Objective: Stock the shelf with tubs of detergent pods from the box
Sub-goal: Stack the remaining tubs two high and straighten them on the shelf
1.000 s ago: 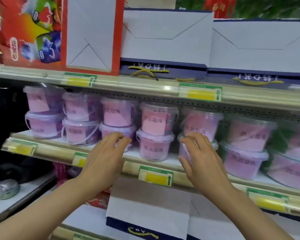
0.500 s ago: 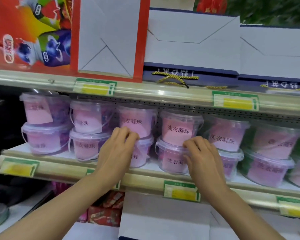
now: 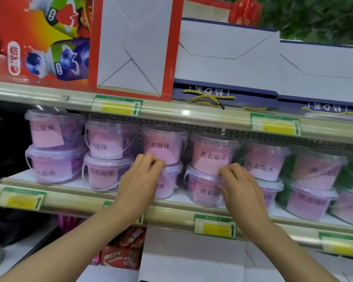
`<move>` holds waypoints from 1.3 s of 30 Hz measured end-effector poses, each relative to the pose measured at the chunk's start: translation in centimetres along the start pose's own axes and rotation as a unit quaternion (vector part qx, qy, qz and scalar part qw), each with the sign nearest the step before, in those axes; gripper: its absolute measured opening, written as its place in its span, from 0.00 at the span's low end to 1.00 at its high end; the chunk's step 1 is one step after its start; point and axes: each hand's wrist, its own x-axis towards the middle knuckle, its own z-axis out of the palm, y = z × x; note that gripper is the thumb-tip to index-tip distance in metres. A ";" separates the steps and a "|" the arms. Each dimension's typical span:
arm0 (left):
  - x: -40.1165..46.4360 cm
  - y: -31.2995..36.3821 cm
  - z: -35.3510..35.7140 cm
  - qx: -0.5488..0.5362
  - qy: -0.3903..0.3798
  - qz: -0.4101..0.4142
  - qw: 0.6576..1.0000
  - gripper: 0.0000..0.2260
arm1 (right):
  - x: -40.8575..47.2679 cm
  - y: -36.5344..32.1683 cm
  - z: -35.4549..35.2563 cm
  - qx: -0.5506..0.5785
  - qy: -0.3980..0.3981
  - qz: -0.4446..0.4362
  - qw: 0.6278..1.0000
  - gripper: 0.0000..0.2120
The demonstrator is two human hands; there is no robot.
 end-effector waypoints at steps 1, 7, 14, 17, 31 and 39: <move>-0.3 -0.1 -0.2 0.000 -0.005 0.007 1.000 0.30 | -0.1 -0.3 -0.2 -0.002 0.002 0.003 1.000 0.17; -3.7 -1.9 -2.5 0.011 -0.037 0.048 0.998 0.34 | 0.2 -4.5 -1.3 0.023 0.029 -0.040 0.999 0.23; -6.0 -8.1 -5.9 0.040 -0.058 -0.031 0.997 0.28 | 0.6 -8.4 0.7 0.060 0.005 -0.052 0.997 0.18; -6.5 -9.9 -6.4 0.063 -0.068 -0.040 0.995 0.28 | 0.8 -9.6 1.4 0.053 0.004 -0.052 0.997 0.22; -5.5 -11.3 -6.1 0.047 -0.056 -0.024 0.997 0.35 | 1.8 -11.9 3.2 0.039 -0.051 -0.012 0.998 0.29; -5.1 -11.8 -5.7 0.039 -0.045 -0.031 0.998 0.39 | 1.7 -12.1 3.7 0.041 -0.055 -0.002 0.998 0.29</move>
